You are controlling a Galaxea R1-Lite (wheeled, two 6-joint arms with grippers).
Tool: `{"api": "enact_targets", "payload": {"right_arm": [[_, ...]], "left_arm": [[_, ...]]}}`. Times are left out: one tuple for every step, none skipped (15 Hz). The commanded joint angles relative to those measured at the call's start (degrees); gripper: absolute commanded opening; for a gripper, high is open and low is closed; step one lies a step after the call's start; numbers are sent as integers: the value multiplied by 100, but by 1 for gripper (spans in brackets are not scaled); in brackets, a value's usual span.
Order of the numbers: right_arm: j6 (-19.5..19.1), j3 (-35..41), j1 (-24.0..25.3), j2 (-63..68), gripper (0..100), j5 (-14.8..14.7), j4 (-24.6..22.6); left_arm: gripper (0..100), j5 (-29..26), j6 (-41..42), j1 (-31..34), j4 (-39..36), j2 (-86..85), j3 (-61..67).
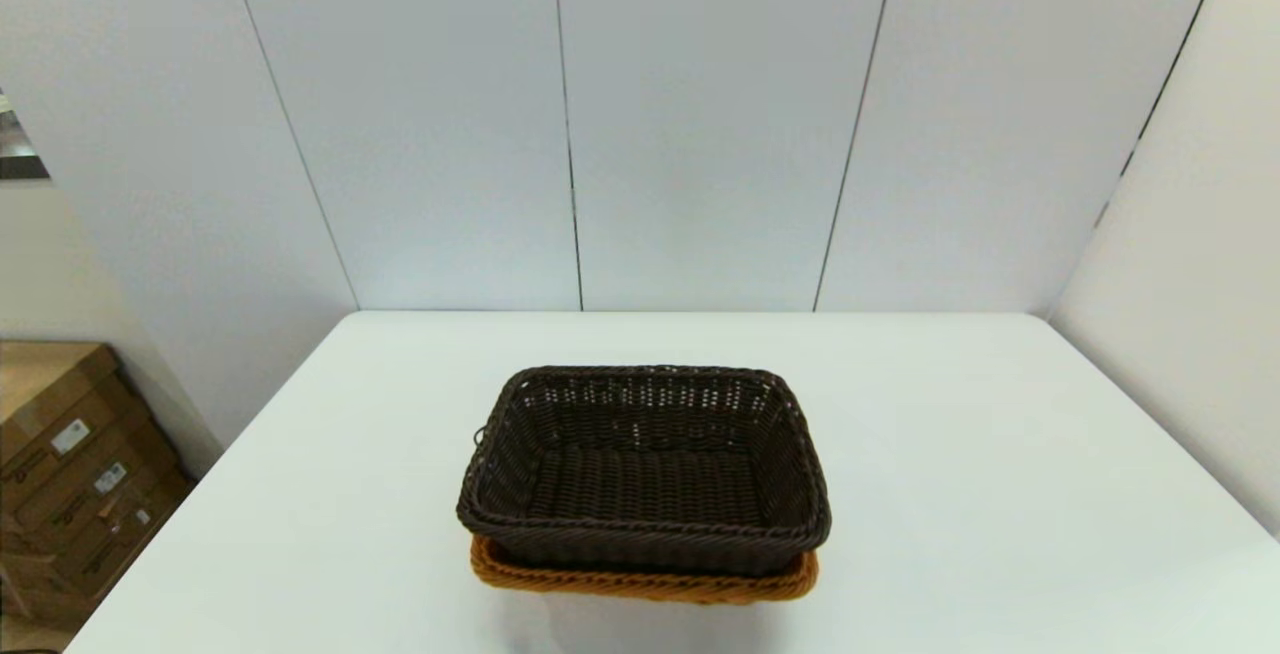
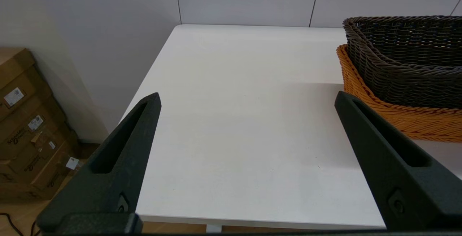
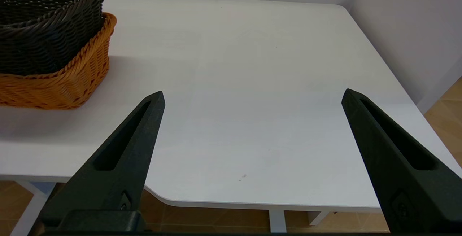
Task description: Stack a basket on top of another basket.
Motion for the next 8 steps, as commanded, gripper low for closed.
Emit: {"api": "enact_targets", "payload": {"right_arm": [[-14,-2,0,-11,100,-2,2],[12,-2,0,-11,100,-2,2],[39,-10,0,-11,100,-2,2],[47,-10,0,-11,100,-2,2],[109,-10,0,-11,100,7,2],[126,-10,0,-11,100,7,2],[153,-10,0,-11,100,7,2],[153,-10,0,-11,100,7,2]], "left_arm": [[100,4,-3,1,-1,-9,9],[100,4,-3,1,-1,-9,9],[100,4,-3,1,-1,-9,9],[100,4,-3,1,-1,-9,9],[100,4,-3,1,-1,-9,9],[100,4,-3,1,-1,-9,9],[100,4,-3,1,-1,-9,9],[100,4,-3,1,-1,-9,9]]}}
